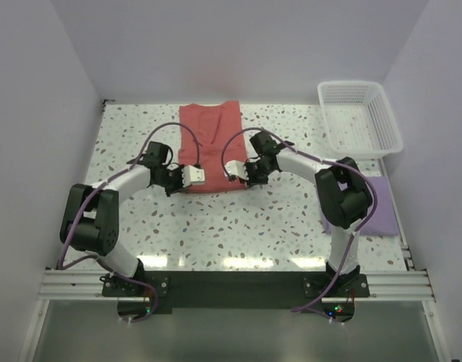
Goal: Fold and stack the t-shirts
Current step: Fold the tshirt
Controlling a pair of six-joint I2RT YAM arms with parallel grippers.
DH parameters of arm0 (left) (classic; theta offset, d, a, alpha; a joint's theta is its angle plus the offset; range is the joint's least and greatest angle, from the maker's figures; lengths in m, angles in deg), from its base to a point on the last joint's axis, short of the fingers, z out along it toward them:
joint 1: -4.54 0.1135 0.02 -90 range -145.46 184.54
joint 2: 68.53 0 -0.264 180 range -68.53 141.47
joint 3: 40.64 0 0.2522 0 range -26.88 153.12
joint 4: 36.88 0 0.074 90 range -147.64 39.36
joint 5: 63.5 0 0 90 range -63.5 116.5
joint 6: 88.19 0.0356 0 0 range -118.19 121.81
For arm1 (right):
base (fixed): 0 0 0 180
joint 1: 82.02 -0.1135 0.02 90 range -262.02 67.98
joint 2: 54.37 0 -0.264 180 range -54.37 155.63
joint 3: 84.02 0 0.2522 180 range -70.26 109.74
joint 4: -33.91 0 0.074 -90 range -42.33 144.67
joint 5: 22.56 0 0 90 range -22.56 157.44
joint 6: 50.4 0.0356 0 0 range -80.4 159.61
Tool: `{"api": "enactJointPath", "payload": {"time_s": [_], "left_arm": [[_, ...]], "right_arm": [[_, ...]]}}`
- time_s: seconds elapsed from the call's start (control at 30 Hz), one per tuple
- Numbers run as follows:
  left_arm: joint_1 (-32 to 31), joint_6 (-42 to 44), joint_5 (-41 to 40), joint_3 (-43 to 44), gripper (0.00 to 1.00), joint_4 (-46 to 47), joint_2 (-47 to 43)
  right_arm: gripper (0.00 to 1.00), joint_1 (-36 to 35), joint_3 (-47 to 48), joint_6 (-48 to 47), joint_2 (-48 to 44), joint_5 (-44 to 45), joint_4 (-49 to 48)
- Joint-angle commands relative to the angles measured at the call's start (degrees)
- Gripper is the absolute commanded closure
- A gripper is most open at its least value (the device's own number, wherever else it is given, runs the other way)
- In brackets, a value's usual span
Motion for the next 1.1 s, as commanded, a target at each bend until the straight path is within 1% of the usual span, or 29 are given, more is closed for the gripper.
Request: {"api": "enactJointPath", "payload": {"time_s": [0.0, 0.17, 0.23, 0.33, 0.37, 0.43, 0.53, 0.57, 0.63, 0.67, 0.7, 0.73, 0.77, 0.83, 0.87, 0.9, 0.97, 1.03, 1.07], "left_arm": [[1.6, 1.71, 1.65, 5.79, 1.0, -4.42, -3.86], [3.26, 2.76, 1.48, 12.12, 1.0, -7.76, -4.48], [3.62, 3.63, 1.3, 13.17, 1.0, -9.34, -5.1], [3.53, 6.61, 1.47, 12.31, 1.0, -11.8, -8.08], [3.62, 7.5, 1.82, 11.95, 1.0, -14.33, -9.74], [3.53, 8.38, 2.35, 10.29, 1.0, -16.19, -11.77], [3.18, 11.1, 2.62, 7.39, 1.0, -20.5, -16.51], [3.09, 11.81, 2.79, 6.68, 1.0, -23.03, -19.14], [2.22, 14.0, 3.06, 5.18, 1.0, -26.64, -21.87], [1.6, 14.01, 3.84, 4.75, 1.0, -30.4, -24.58], [1.34, 14.1, 4.37, 4.74, 1.0, -32.61, -25.92], [1.16, 14.45, 4.99, 4.74, 1.0, -37.25, -27.23], [1.16, 14.19, 5.6, 4.83, 1.0, -39.03, -29.95], [0.98, 13.84, 6.66, 5.62, 1.0, -43.42, -32.86], [0.98, 13.05, 6.84, 6.14, 1.0, -43.8, -35.31], [0.98, 12.0, 6.93, 7.45, 1.0, -43.89, -36.38], [0.98, 10.85, 6.58, 9.3, 1.0, -44.59, -36.92], [0.98, 9.19, 5.88, 12.29, 1.0, -43.11, -34.56], [0.98, 8.83, 5.18, 14.3, 1.0, -42.57, -33.41]], "right_arm": [[1.0, 0.33, 4.79, 5.43, -4.52, -0.79, 2.14], [1.0, 0.69, 10.49, 7.98, -5.41, -0.53, 4.25], [1.0, 0.86, 12.17, 8.69, -5.41, -0.18, 5.47], [1.0, 0.78, 13.06, 9.92, -7.16, -0.44, 6.44], [1.0, 0.69, 11.84, 10.27, -8.13, -0.53, 6.8], [1.0, 0.16, 9.99, 10.54, -11.36, -0.8, 7.93], [1.0, -1.07, 4.55, 10.01, -15.68, -1.58, 9.7], [1.0, -1.94, 1.57, 10.18, -18.83, -2.11, 10.31], [1.0, -3.35, -1.34, 10.53, -22.27, -2.46, 12.68], [1.0, -4.75, -3.71, 11.14, -25.94, -3.25, 14.34], [1.0, -5.46, -4.86, 11.67, -27.72, -3.78, 15.23], [1.0, -6.25, -5.74, 12.37, -29.48, -4.22, 16.28], [1.0, -6.95, -6.88, 13.08, -32.89, -4.92, 17.6], [1.0, -8.45, -7.33, 14.75, -35.89, -6.59, 21.12], [1.0, -8.45, -7.07, 15.71, -37.82, -7.12, 21.56], [1.0, -8.45, -6.64, 17.03, -38.36, -7.38, 22.61], [1.0, -8.19, -4.62, 15.38, -37.41, -6.69, 24.02], [1.0, -6.97, -2.51, 14.15, -35.65, -7.12, 24.81], [1.0, -5.39, -1.8, 12.31, -33.03, -7.3, 25.6]]}}
